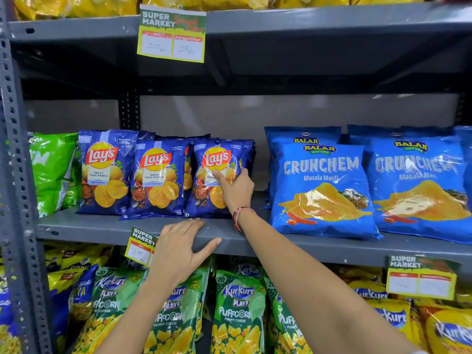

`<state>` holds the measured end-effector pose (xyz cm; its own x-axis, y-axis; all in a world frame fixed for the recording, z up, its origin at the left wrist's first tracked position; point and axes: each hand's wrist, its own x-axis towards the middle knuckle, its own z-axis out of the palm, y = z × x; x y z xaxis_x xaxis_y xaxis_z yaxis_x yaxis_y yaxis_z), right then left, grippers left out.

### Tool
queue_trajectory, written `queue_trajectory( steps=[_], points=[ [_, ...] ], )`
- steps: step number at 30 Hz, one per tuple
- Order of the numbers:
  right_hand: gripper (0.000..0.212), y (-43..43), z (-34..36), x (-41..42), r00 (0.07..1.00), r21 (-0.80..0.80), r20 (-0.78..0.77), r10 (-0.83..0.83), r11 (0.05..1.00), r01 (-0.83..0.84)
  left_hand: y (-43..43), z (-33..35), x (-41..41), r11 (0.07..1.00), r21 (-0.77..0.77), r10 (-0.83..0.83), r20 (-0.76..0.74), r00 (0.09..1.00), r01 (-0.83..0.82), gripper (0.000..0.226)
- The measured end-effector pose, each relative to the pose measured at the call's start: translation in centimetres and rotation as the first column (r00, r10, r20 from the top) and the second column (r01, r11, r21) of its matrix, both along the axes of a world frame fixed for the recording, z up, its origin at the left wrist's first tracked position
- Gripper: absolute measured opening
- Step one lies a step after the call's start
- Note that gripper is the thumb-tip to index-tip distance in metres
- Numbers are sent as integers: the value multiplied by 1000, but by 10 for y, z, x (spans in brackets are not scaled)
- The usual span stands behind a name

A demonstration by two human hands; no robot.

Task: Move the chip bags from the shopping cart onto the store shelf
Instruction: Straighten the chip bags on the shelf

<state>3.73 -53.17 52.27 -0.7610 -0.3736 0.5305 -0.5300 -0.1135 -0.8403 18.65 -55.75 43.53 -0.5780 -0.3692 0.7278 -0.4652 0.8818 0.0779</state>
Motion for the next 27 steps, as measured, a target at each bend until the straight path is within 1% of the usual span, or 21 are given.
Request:
queue_trajectory(
  steps=[3,6,8,9,10,12,13,15,18,20,23,25,27],
  points=[
    [70,2,1,2,1000,-5,-17,1,1000,-1,0,0,-1,1000,-3,8,-8,1000,-8,79],
    [70,5,-1,3,1000,36,-6,1,999,-1,2,2,-1,1000,-6,-3,-21,1000,2,82],
    [74,8,-4,2,1000,83,15,4,997,-5,4,6,0,998,46,-45,-48,998,47,85],
    [76,10,-5,1,999,93,35,12,996,-16,4,10,1,990,113,-72,-85,994,82,82],
    [77,13,-7,-1,998,91,54,24,995,-29,4,16,2,977,182,-87,-133,987,111,74],
    [78,21,-10,-4,998,68,59,30,997,-34,-4,29,1,963,246,-58,-196,979,106,56],
    [78,25,-12,-6,998,59,45,34,998,-37,-11,37,0,963,259,-24,-189,982,74,53],
    [78,35,-17,-9,998,93,6,70,993,-71,-26,50,-5,956,294,21,-98,995,9,59],
    [77,46,-26,-15,986,277,-20,167,948,-155,-37,58,-15,946,323,10,54,998,-27,68],
    [70,48,-29,-16,983,371,-50,175,917,-145,-38,58,-20,950,311,4,60,998,-23,66],
    [63,51,-27,-10,985,426,-91,144,900,-92,-38,58,-27,951,307,22,32,999,-31,63],
    [63,55,-26,-4,982,438,-140,131,897,-57,-39,60,-30,937,348,37,31,999,-45,65],
    [59,65,-23,2,965,389,-243,99,921,4,-37,64,-30,914,405,33,22,999,-39,67]
  ],
)
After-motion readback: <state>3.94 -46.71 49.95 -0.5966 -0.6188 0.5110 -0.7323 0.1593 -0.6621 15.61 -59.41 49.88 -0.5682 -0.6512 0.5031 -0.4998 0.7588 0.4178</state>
